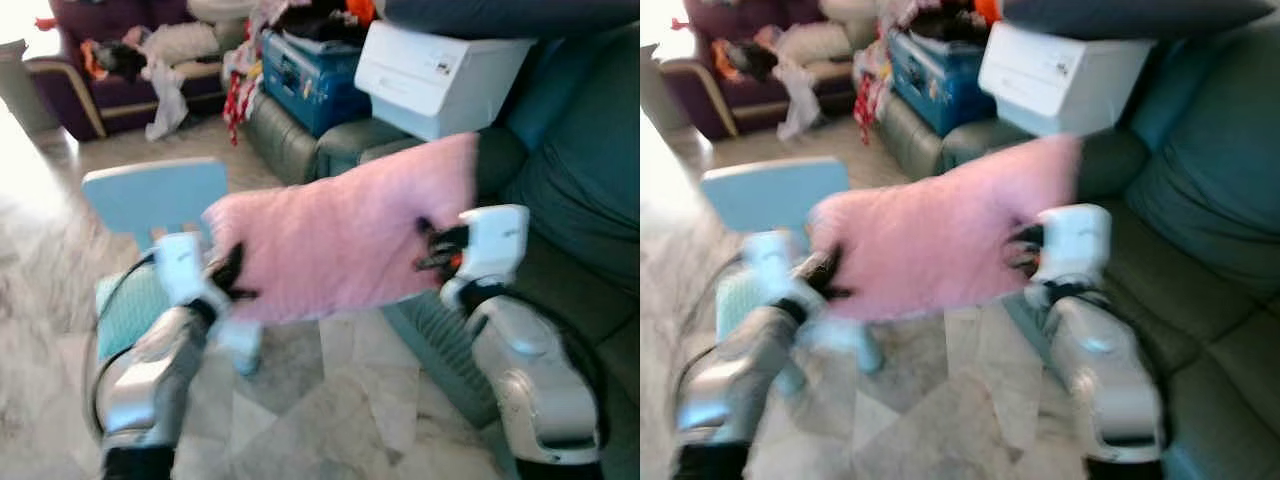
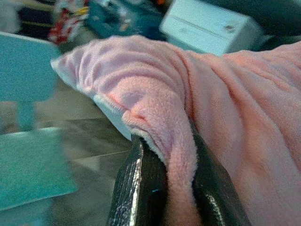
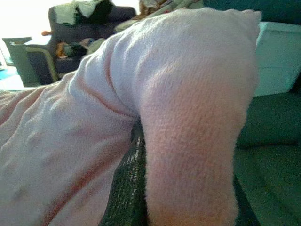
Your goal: Move the pillow to the sofa
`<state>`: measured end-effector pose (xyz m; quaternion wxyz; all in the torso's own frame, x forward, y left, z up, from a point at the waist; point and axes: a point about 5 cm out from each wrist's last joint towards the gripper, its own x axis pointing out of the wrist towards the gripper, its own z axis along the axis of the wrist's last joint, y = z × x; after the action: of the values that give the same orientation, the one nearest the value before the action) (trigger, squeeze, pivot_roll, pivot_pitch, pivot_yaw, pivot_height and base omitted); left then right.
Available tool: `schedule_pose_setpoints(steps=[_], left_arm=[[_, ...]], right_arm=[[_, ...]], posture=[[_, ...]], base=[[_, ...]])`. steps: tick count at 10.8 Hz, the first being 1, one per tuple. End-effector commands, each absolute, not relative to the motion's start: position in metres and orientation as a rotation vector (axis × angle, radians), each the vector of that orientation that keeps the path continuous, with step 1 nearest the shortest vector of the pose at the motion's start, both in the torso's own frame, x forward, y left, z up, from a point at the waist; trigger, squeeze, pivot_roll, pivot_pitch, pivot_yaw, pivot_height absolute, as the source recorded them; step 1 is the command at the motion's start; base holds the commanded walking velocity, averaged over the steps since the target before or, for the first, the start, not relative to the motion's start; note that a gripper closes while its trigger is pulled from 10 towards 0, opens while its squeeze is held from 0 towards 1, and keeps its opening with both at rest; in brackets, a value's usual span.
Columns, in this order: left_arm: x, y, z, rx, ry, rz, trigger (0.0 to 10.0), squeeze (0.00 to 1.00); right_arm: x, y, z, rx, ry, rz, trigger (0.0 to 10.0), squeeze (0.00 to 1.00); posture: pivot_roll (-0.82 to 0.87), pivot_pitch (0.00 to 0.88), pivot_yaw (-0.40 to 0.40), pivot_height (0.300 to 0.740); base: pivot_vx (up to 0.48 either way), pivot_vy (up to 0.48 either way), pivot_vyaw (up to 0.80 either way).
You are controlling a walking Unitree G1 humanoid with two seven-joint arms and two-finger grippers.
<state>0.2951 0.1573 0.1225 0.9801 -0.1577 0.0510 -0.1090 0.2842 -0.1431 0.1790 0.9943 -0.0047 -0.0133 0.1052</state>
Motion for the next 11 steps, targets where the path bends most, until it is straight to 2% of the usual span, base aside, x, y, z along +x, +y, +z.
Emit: schedule_pose_setpoints(steps=[1,5,11], left_arm=[[0.2973,0.1449,0.1298,-0.324,0.081,-0.273,10.0,0.00],[0.2971,0.1442,0.1285,-0.321,0.093,-0.284,10.0,0.00],[0.2965,0.1426,0.1270,-0.319,0.103,-0.292,10.0,0.00]], right_arm=[[0.2841,-0.1490,0.1885,-0.019,-0.068,0.194,10.0,0.00],[0.2843,-0.1480,0.1884,-0.020,-0.065,0.195,10.0,0.00],[0.2842,-0.1475,0.1879,-0.017,-0.063,0.195,10.0,0.00]], posture=[[-0.27,0.044,0.034,0.740],[-0.27,0.043,0.034,0.740],[-0.27,0.043,0.038,0.740]], base=[[0.292,0.000,0.00],[0.289,0.000,-0.73],[0.383,0.000,-0.80]])
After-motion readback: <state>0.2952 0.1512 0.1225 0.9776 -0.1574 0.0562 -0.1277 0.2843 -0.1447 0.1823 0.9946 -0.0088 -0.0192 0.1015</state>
